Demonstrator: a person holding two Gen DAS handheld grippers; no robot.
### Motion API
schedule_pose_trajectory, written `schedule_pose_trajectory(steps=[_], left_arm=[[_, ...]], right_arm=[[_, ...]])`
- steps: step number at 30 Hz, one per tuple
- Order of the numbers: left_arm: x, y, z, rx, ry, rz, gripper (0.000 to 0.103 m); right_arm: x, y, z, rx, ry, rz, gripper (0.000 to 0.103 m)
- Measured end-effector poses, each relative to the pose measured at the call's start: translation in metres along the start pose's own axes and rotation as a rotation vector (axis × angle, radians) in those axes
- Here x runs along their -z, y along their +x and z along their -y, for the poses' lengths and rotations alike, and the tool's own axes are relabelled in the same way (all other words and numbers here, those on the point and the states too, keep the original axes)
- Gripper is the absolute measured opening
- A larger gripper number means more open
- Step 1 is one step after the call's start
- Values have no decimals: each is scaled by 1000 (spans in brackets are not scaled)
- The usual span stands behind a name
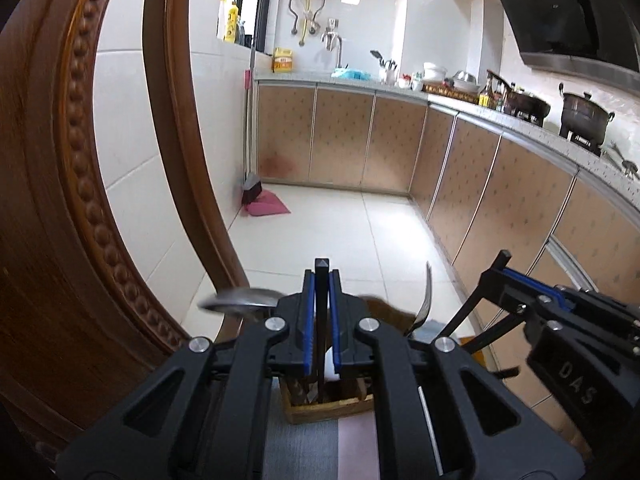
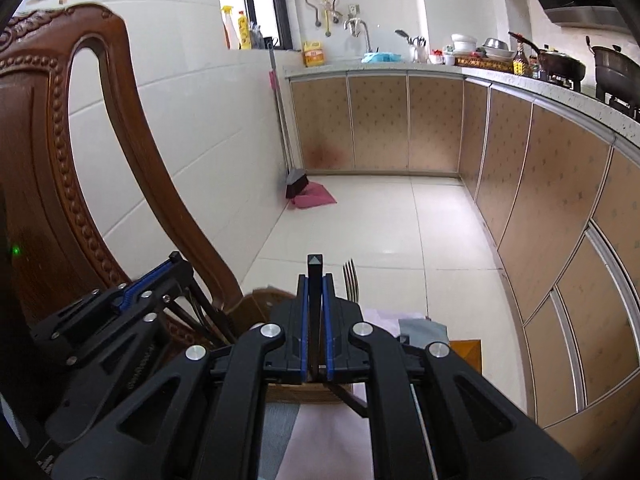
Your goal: Organize utensils
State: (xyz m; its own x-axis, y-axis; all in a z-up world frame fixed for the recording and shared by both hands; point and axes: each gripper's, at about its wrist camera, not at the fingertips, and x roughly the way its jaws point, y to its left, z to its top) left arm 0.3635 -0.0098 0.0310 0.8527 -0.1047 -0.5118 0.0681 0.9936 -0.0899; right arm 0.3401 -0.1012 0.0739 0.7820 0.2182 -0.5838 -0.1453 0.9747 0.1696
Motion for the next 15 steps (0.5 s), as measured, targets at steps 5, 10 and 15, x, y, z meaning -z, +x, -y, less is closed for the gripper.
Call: schedule_pose_trajectory(steps=[5,10,15], left_arm=[[3,-6,-4,14,-10,5,12],[11,-34,-13,23,-24,26,49],[37,-76,-13,-16,5,34,74]], right_arm=[[5,-6,2,2,2,2,25],[5,-39,9,-10,17,64,49],[26,-92,20,3,28,134,65]])
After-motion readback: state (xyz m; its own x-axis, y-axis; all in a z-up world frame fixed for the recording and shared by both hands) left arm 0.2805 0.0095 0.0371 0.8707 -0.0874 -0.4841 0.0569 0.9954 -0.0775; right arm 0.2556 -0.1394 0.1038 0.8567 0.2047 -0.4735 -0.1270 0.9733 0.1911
